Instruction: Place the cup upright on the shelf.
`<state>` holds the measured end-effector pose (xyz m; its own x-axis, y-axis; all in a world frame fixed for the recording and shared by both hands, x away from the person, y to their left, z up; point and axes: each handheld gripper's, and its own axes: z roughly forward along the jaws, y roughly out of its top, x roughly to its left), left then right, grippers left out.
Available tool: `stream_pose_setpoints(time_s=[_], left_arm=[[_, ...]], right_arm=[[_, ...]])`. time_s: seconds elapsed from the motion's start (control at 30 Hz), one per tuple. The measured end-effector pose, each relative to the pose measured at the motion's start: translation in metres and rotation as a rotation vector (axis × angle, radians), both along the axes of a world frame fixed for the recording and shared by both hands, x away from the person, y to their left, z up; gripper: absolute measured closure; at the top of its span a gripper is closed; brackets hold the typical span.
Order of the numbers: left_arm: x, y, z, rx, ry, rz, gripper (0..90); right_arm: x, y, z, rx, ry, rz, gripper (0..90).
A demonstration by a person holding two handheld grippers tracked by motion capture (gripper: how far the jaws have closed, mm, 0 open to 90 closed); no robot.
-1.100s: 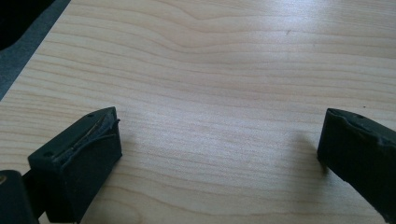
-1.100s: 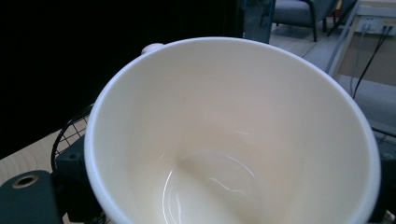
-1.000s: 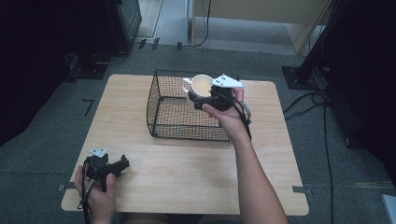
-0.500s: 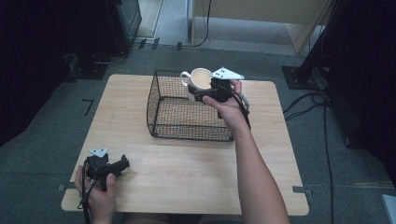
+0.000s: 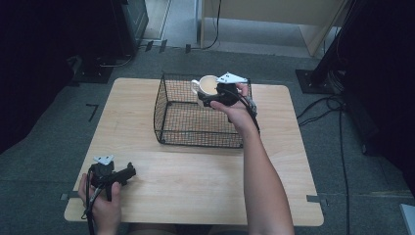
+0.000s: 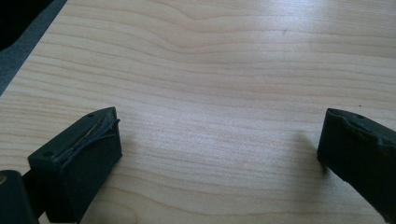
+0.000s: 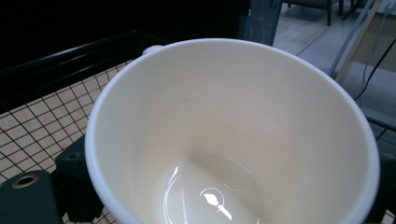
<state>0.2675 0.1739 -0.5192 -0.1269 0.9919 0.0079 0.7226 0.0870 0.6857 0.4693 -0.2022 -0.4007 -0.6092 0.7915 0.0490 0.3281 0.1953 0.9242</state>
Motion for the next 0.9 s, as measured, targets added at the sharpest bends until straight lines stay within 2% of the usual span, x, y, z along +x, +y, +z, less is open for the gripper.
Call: stream_pose_setpoints(time_s=[0.23, 0.53, 0.57, 0.73, 0.9], left_arm=[[0.000, 0.000, 0.000, 0.001, 0.000, 0.000, 0.0], [0.000, 0.000, 0.000, 0.000, 0.001, 0.001, 0.0], [0.000, 0.000, 0.000, 0.000, 0.000, 0.001, 0.0], [0.000, 0.000, 0.000, 0.000, 0.000, 0.001, 0.0], [0.000, 0.000, 0.000, 0.000, 0.000, 0.001, 0.0]], right_arm=[[0.008, 0.005, -0.015, 0.000, 0.025, 0.003, 9.1], [0.015, 0.010, -0.036, -0.074, 0.093, 0.036, 9.1], [0.016, 0.009, -0.041, -0.096, 0.111, 0.035, 9.1], [0.018, 0.013, -0.048, -0.135, 0.131, 0.049, 9.1], [0.018, 0.017, -0.056, -0.183, 0.179, 0.070, 9.0]])
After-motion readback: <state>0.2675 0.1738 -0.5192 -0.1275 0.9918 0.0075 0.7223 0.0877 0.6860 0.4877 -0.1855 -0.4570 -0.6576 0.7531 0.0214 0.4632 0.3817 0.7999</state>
